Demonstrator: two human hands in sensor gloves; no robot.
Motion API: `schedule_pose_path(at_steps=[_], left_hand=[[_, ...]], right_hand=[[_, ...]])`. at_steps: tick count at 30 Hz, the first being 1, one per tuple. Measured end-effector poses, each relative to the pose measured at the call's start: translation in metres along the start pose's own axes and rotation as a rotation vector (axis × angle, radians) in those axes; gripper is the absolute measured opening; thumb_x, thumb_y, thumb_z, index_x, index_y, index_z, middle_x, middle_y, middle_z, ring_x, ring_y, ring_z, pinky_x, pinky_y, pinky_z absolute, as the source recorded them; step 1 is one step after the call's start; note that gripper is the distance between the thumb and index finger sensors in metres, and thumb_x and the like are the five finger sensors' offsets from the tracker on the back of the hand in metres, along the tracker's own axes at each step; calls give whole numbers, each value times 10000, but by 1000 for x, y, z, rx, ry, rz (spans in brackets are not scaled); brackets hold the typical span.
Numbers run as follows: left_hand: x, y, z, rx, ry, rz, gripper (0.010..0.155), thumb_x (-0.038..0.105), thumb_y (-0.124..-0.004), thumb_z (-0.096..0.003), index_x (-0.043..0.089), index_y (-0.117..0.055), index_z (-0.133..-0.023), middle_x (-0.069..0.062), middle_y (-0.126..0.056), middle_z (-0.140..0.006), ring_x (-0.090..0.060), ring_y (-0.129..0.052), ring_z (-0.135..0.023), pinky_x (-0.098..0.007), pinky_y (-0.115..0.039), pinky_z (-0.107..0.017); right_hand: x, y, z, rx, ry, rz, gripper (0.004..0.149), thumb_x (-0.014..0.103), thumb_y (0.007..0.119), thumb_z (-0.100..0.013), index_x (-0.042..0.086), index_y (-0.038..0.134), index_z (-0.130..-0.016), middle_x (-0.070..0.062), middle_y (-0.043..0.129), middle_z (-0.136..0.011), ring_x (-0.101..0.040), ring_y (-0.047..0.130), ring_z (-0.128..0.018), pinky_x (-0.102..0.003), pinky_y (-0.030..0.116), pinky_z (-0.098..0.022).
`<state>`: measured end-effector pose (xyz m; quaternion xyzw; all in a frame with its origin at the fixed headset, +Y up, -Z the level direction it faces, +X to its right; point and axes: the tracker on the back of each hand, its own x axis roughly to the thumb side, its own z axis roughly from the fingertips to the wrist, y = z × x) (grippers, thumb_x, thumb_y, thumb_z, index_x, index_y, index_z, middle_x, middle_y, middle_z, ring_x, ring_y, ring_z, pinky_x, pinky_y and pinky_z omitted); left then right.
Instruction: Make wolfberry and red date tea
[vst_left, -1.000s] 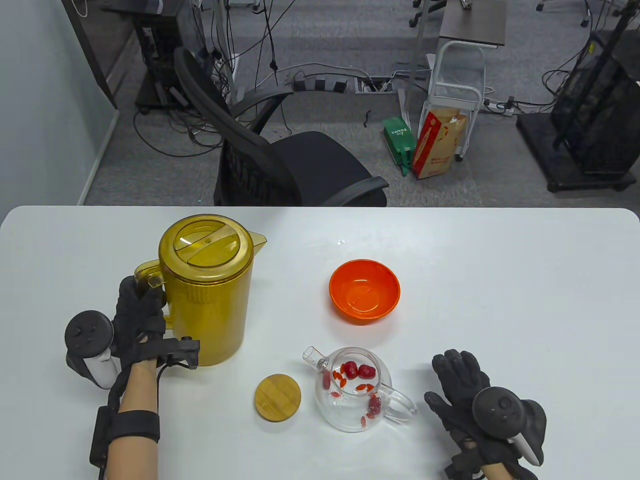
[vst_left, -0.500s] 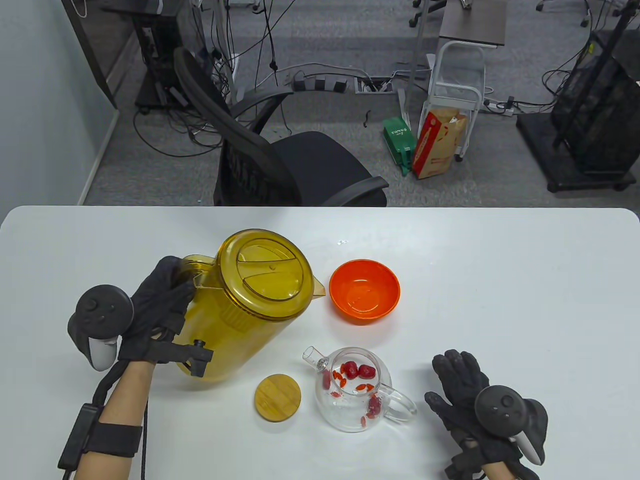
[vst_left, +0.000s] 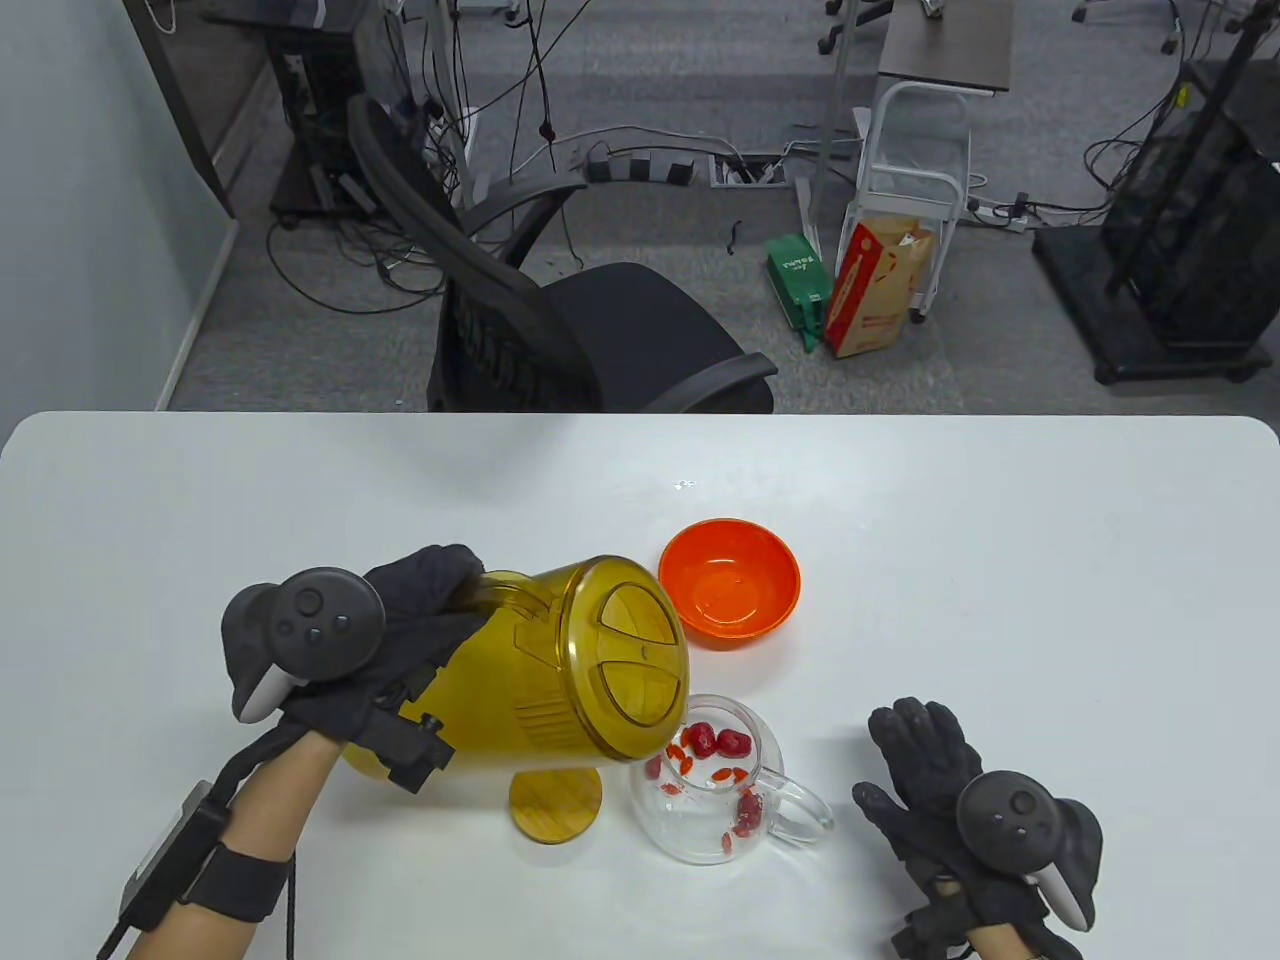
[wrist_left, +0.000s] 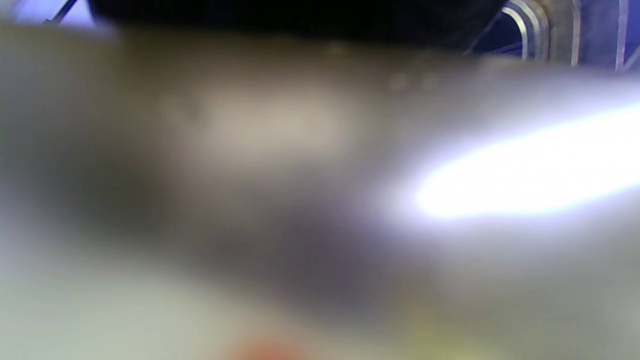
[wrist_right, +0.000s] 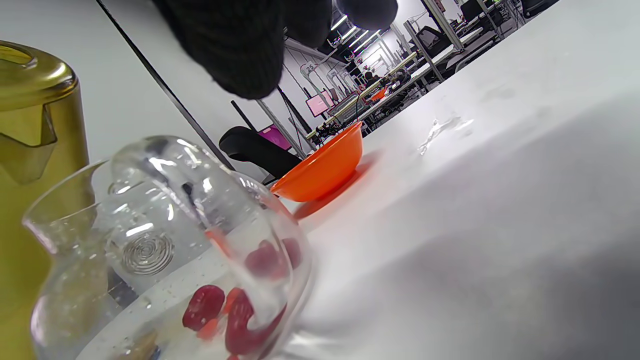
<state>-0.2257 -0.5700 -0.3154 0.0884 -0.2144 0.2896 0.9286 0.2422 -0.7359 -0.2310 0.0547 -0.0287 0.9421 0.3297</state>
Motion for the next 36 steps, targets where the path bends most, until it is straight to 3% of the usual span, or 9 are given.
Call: schedule_pose_path(at_steps=[16,36], left_hand=[[43,-9,-15,-107,-84,-183,332,417,-791,-572,179,-724,-793,-49,-906,-557,-191,-923,-347,-456,-814,-409],[64,-15,-35,-213,-99,-285,333,414,-787,-578,170,-719,-794,-54,-913,-534,-187,-923,-309,-454,-818,-379]], right_hand=[[0,0,0,14,-12,-5,716,363,826,-544,137,485,-1132,-166,414,-1202,-405,296,-1077,-612,323,-747],[0,1,0,13,-22,6,717,361,826,-545,136,484,-1133,-164,419,-1201,-404,299,-1077,-610,323,-747]])
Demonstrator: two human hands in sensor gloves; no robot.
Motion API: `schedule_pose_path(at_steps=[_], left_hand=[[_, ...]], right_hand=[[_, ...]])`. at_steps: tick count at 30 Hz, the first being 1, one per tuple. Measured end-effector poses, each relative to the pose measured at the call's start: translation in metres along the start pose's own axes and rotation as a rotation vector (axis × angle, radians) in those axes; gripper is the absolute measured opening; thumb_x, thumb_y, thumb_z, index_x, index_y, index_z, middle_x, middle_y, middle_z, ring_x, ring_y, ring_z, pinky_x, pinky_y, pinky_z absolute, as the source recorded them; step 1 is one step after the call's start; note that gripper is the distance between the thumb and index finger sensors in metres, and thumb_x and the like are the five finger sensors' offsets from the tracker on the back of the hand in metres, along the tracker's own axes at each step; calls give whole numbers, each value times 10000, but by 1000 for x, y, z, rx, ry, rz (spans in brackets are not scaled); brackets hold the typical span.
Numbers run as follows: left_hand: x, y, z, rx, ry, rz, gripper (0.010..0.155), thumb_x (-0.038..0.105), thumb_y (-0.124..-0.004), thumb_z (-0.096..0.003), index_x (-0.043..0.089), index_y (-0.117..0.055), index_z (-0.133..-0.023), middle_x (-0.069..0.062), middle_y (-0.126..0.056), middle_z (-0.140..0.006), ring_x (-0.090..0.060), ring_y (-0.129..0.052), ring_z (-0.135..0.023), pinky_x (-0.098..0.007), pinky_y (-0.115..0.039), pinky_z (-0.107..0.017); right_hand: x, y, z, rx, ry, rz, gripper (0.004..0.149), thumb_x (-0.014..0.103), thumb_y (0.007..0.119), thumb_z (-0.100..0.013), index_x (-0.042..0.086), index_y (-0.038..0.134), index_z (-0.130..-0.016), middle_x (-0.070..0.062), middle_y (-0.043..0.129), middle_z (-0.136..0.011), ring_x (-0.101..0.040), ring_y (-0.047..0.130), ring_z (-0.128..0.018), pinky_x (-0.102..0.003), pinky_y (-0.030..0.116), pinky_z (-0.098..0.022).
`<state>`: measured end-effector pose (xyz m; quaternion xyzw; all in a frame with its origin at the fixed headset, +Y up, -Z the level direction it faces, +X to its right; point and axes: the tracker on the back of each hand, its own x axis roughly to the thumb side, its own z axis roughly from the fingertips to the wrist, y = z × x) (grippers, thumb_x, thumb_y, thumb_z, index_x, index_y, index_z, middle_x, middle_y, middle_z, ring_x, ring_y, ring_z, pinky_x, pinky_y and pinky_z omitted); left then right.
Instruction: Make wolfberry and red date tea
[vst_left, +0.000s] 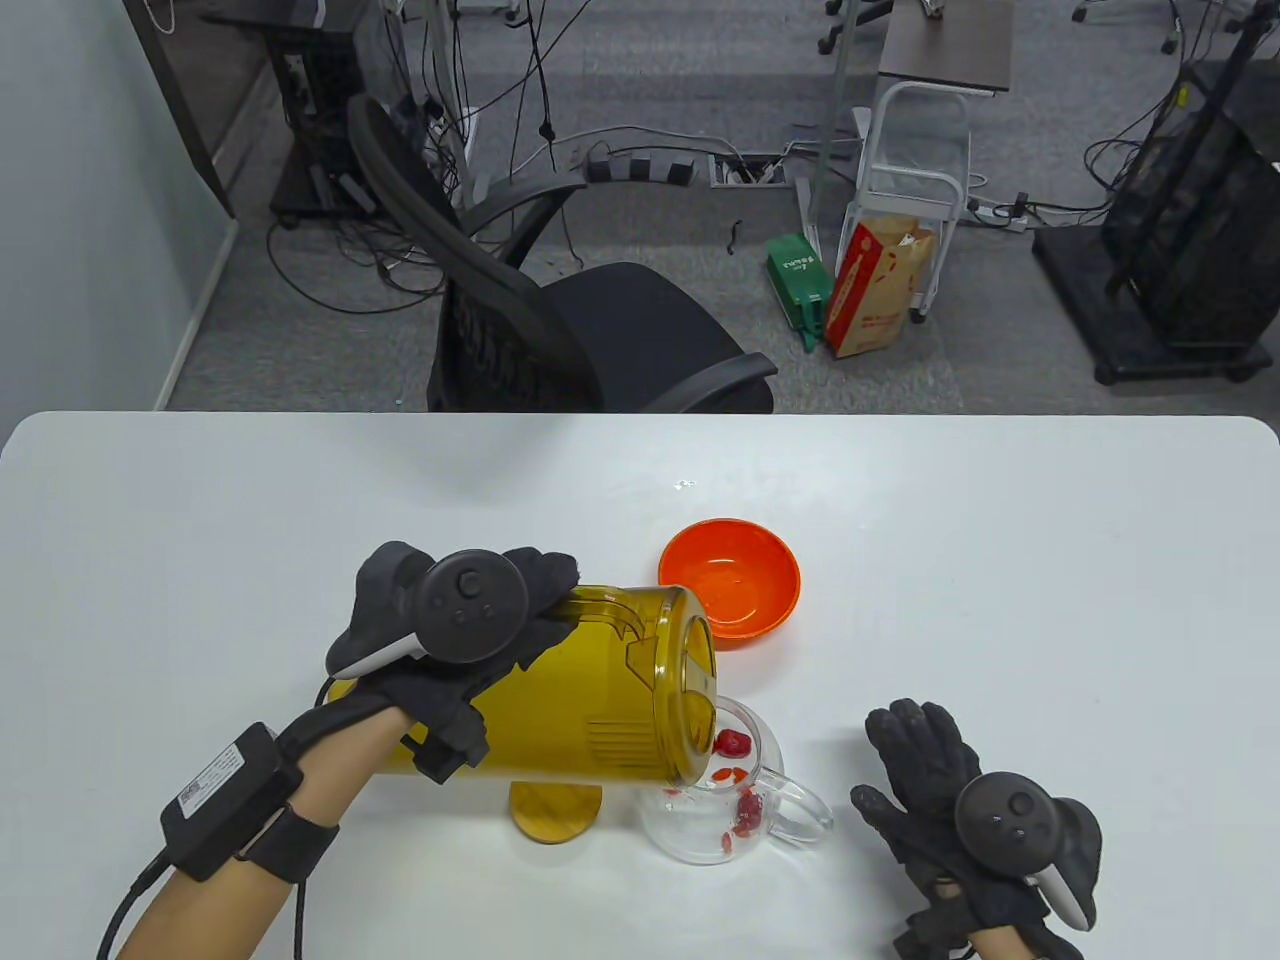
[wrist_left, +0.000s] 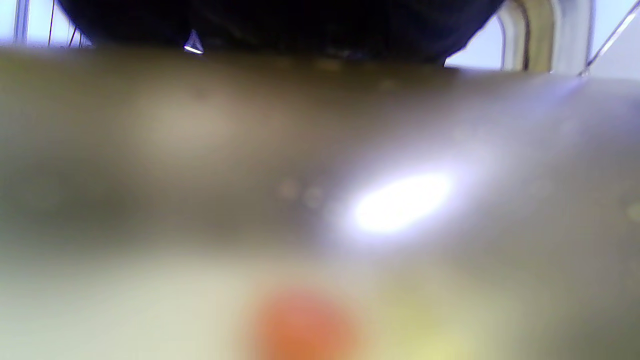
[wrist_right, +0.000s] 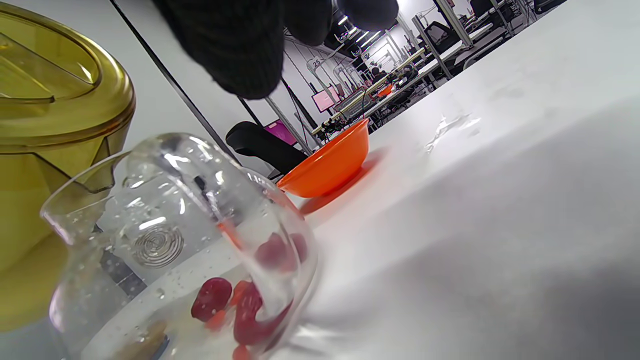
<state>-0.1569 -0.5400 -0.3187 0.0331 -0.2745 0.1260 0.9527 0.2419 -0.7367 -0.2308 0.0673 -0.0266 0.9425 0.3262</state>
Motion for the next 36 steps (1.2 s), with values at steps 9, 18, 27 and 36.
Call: schedule_pose_path(at_steps=[9,18,27,36], left_hand=[[7,-1,-5,-33,-6,-41,333,413,-786,-577,168,-717,-792,-55,-914,-525,-187,-922,-298,-454,-818,-372],[15,2,-7,-37,-19,-78,334,413,-783,-577,168,-714,-794,-56,-914,-524,-186,-924,-297,-455,-819,-372],[18,3,-11,-47,-18,-96,334,413,-783,-575,169,-716,-793,-54,-916,-524,-184,-927,-296,-453,-822,-370],[18,3,-11,-52,-18,-95,335,416,-781,-574,171,-716,-793,-53,-917,-524,-181,-929,-295,-451,-824,-368]], right_hand=[[0,0,0,-4,-2,-1,717,361,827,-544,137,483,-1133,-163,420,-1201,-403,299,-1078,-610,322,-748],[0,0,0,4,-7,0,718,362,827,-544,137,482,-1133,-163,418,-1201,-404,299,-1077,-609,320,-747],[0,1,0,8,-10,3,719,362,826,-545,137,481,-1134,-165,418,-1201,-403,298,-1077,-608,319,-748],[1,2,0,15,-13,6,719,363,826,-545,139,479,-1134,-163,418,-1202,-403,297,-1077,-608,318,-748]])
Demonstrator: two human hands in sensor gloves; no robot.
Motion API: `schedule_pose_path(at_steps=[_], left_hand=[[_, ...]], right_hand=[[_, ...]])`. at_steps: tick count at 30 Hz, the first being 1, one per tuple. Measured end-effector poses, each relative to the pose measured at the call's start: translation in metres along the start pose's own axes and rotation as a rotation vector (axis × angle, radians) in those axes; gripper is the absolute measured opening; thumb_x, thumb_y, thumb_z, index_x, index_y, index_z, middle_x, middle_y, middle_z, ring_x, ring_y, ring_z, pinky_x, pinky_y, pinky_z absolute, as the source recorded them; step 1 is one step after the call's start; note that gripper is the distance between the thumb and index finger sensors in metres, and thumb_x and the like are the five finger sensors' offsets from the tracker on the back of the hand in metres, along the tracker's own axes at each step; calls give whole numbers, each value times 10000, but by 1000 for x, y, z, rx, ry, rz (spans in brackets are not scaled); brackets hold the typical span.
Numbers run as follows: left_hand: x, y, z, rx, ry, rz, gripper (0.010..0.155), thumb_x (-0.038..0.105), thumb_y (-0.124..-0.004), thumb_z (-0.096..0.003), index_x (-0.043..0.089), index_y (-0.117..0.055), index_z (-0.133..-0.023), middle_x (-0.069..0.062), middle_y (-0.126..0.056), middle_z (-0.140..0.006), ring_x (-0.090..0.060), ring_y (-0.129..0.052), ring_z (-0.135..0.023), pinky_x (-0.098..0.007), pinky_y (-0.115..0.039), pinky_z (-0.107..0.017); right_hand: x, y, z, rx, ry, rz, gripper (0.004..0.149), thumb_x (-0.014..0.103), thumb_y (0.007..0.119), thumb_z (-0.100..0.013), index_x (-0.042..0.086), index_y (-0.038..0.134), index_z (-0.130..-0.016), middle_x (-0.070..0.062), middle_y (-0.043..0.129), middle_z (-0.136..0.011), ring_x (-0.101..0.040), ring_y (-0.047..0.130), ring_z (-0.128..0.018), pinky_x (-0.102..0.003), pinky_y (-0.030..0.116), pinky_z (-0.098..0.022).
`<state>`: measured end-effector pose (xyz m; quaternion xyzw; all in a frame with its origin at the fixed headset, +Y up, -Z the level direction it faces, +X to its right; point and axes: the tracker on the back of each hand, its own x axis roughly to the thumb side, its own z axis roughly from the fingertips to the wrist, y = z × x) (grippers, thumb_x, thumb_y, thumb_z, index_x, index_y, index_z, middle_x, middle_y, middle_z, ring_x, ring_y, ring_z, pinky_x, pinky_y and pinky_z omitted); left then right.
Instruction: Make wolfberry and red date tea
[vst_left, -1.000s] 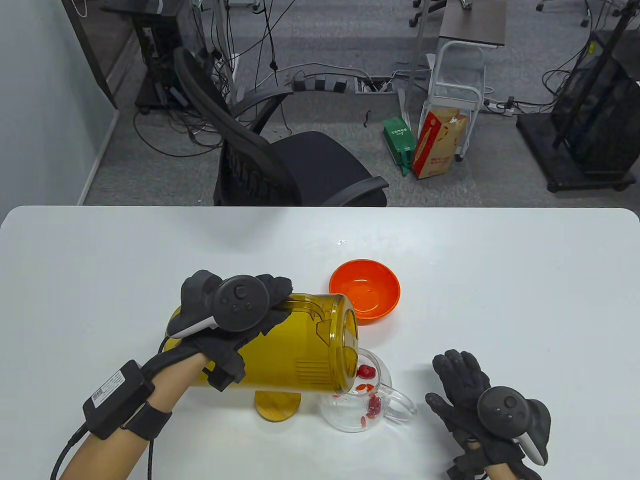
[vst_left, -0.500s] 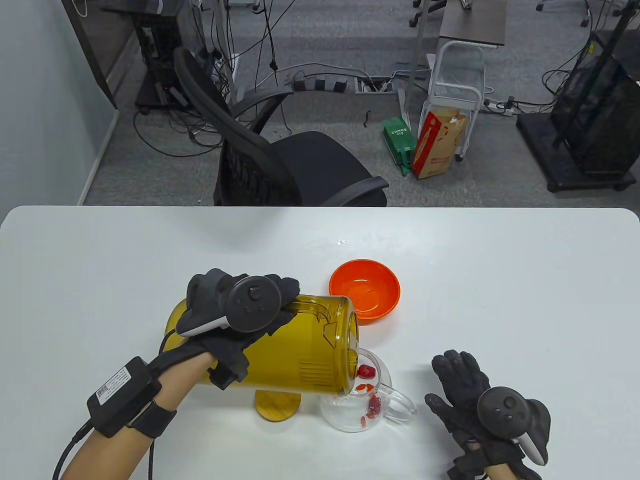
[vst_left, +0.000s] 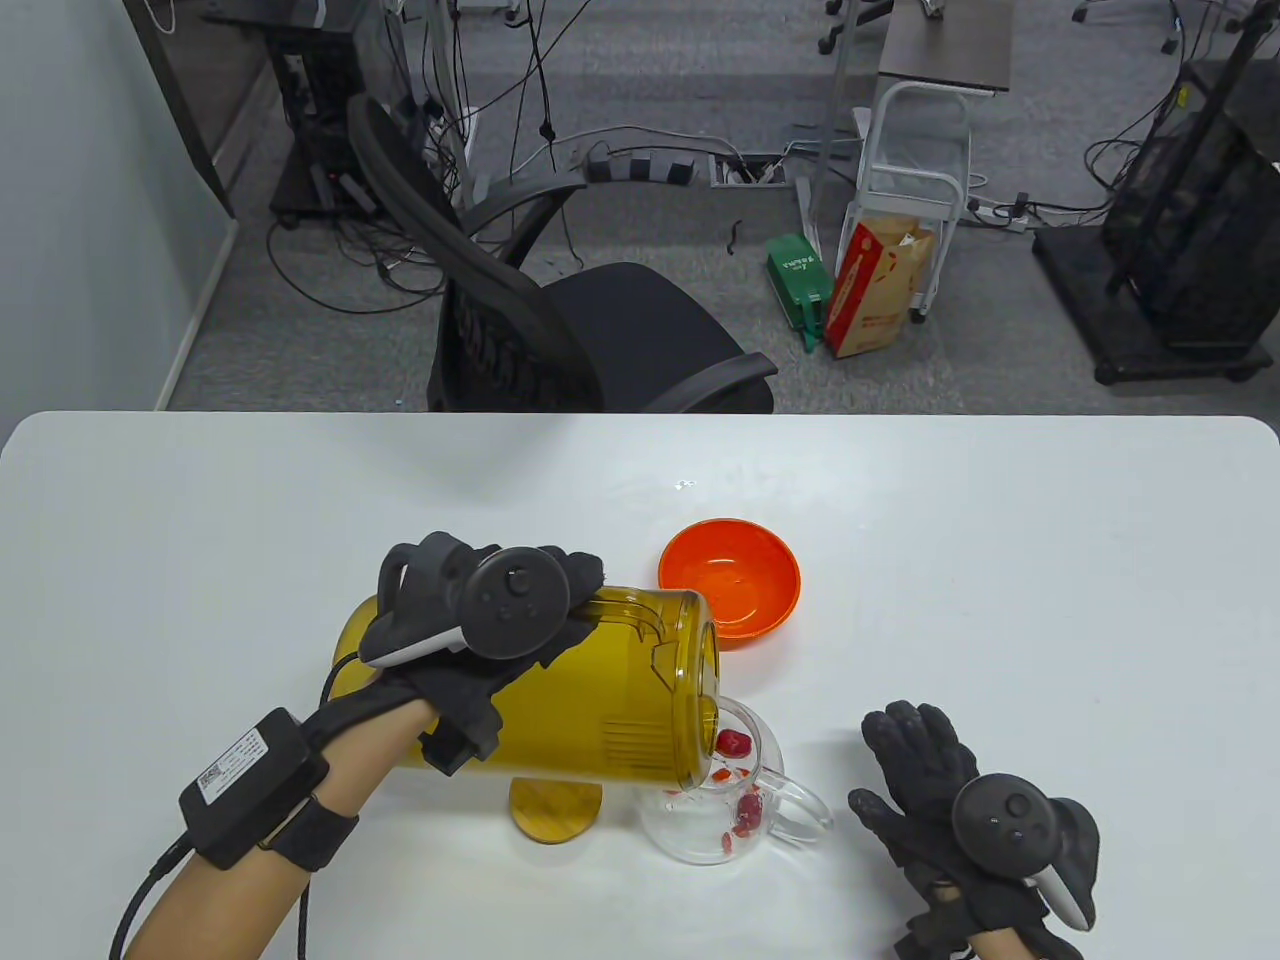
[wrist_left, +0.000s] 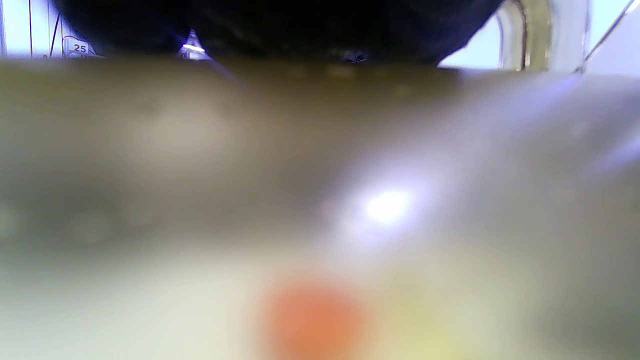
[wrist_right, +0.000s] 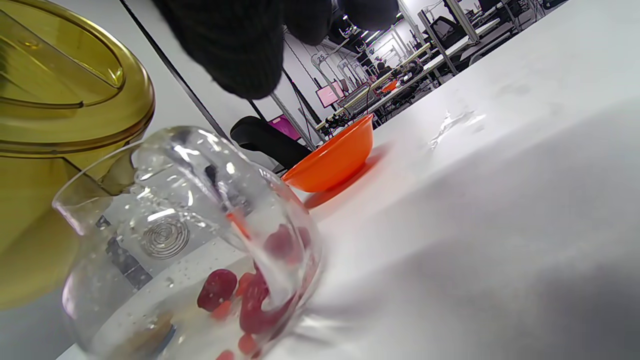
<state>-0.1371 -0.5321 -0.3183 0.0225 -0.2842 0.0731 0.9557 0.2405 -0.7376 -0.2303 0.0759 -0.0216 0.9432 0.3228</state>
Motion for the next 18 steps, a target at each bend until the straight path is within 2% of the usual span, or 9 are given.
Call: schedule_pose_path(at_steps=[18], left_hand=[[-1,0,-1,-8,3,-1,336,415,-780,-573,169,-716,-792,-52,-918,-521,-180,-932,-292,-450,-826,-365]], right_hand=[[0,1,0,4,0,5,719,363,826,-545,137,480,-1134,-164,417,-1201,-403,296,-1077,-608,319,-748]])
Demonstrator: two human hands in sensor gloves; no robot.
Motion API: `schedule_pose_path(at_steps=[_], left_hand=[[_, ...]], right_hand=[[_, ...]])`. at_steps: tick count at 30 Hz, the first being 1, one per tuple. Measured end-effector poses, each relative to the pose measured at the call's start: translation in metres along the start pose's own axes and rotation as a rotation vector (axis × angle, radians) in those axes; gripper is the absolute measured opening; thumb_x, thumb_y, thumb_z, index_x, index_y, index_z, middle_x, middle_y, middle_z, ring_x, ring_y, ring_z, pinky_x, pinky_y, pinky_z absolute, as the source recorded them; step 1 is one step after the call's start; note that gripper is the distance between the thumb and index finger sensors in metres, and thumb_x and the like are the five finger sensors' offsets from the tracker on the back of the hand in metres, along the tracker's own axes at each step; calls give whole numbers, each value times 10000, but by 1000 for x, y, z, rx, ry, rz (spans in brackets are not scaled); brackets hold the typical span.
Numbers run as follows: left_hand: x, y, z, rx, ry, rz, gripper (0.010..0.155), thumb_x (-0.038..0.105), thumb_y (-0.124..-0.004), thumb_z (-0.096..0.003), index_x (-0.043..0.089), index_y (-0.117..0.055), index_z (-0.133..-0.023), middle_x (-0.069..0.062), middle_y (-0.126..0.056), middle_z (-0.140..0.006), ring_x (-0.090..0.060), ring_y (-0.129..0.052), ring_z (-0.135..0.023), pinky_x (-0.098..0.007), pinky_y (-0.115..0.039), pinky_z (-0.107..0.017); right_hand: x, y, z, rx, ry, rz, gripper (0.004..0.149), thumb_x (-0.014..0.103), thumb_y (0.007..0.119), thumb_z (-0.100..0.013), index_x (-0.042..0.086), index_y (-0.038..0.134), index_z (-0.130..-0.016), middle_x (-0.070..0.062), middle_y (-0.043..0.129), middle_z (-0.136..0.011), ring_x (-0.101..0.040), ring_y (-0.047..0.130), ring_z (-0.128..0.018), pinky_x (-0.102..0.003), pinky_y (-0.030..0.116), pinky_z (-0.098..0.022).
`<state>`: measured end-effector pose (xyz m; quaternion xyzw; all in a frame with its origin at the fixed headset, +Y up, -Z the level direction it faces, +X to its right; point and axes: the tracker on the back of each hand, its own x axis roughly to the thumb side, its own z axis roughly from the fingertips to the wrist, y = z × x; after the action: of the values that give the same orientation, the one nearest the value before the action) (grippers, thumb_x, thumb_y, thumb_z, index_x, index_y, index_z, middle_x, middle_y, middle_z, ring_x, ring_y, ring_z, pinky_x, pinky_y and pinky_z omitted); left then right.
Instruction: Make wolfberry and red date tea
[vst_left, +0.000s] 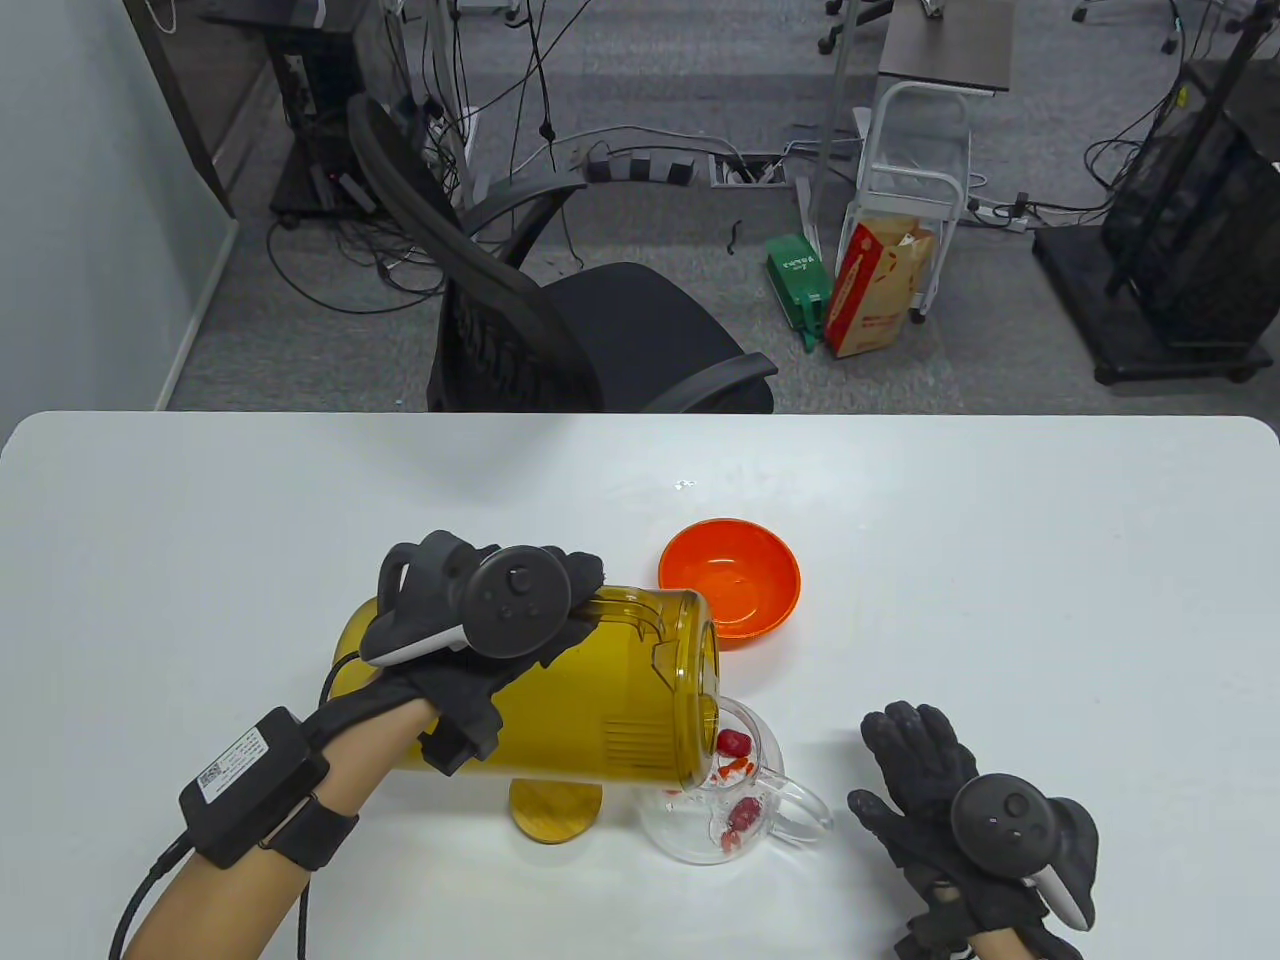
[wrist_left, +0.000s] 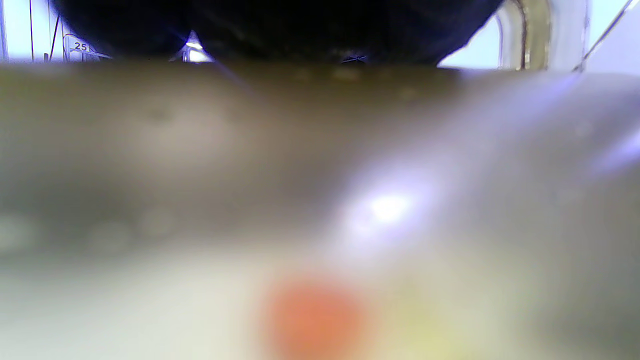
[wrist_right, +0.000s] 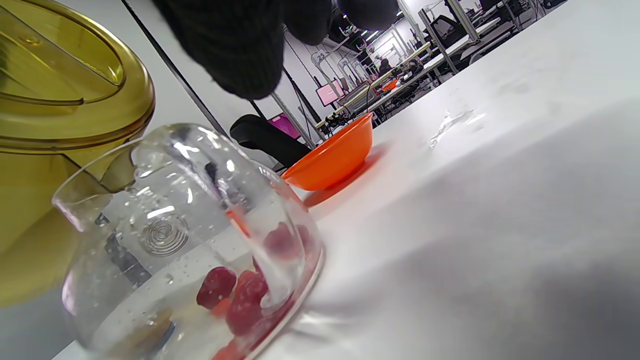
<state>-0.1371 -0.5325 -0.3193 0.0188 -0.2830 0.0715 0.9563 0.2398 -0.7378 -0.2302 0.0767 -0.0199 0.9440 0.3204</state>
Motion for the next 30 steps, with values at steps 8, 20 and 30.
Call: schedule_pose_path(at_steps=[8,20,30], left_hand=[[0,0,0,-2,2,-4,335,415,-778,-574,170,-715,-793,-51,-918,-521,-180,-932,-292,-450,-826,-365],[2,0,-1,-6,0,-15,336,416,-779,-572,169,-716,-792,-50,-919,-520,-178,-933,-290,-449,-828,-363],[3,0,-1,-10,0,-21,335,416,-778,-573,170,-716,-792,-50,-919,-520,-177,-934,-291,-448,-829,-363]], right_hand=[[0,0,0,0,-4,1,720,363,826,-545,138,479,-1134,-165,417,-1201,-403,296,-1078,-607,319,-749],[1,0,0,1,-7,1,719,363,826,-545,138,479,-1134,-164,416,-1201,-402,297,-1077,-607,320,-748],[1,0,0,1,-11,1,720,362,826,-545,138,479,-1134,-164,417,-1201,-402,297,-1077,-606,319,-749]])
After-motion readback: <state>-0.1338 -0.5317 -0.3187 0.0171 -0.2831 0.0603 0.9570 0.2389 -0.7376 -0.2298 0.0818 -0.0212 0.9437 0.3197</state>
